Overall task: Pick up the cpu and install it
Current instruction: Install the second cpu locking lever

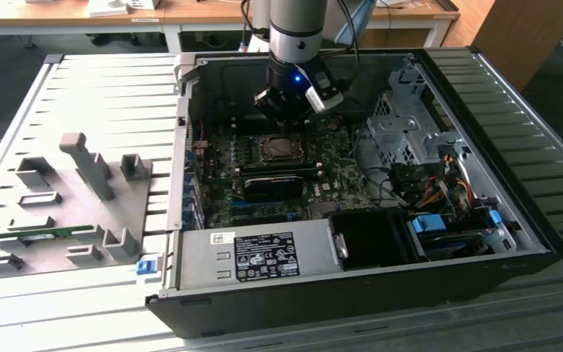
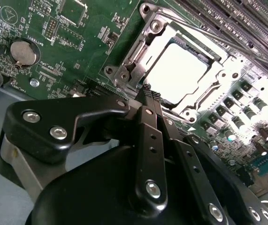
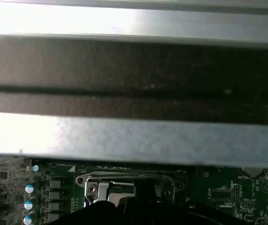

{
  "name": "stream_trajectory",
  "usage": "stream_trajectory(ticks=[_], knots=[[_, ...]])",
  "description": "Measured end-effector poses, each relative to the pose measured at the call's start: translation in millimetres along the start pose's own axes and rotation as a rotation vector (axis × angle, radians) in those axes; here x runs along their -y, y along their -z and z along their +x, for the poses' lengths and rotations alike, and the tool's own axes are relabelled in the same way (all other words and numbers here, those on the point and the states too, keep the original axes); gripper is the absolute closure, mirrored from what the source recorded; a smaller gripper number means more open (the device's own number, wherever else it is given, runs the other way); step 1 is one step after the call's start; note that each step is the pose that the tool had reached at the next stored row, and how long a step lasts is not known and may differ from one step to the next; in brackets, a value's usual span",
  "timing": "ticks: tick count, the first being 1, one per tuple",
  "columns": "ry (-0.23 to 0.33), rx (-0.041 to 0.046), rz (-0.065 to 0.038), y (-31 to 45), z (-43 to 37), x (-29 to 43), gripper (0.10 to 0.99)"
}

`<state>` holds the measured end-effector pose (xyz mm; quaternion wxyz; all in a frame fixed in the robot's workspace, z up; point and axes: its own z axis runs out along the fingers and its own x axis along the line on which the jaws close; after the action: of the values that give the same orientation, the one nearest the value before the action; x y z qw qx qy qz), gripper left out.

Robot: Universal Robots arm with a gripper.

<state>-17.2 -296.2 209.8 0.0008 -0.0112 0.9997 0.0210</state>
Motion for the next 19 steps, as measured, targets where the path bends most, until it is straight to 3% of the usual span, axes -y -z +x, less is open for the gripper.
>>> stream_trajectory(ticks=[4, 13, 16, 19], knots=[[0.0, -0.0001, 0.0, 2.0, 0.2, 0.3, 0.98], [0.0, 0.0001, 0.0, 37.6, 0.0, -1.2, 0.98], [0.0, 0.0, 0.001, 38.9, 0.1, 0.3, 0.98], [0.0, -0.0004, 0.001, 39.2, 0.3, 8.9, 0.98]])
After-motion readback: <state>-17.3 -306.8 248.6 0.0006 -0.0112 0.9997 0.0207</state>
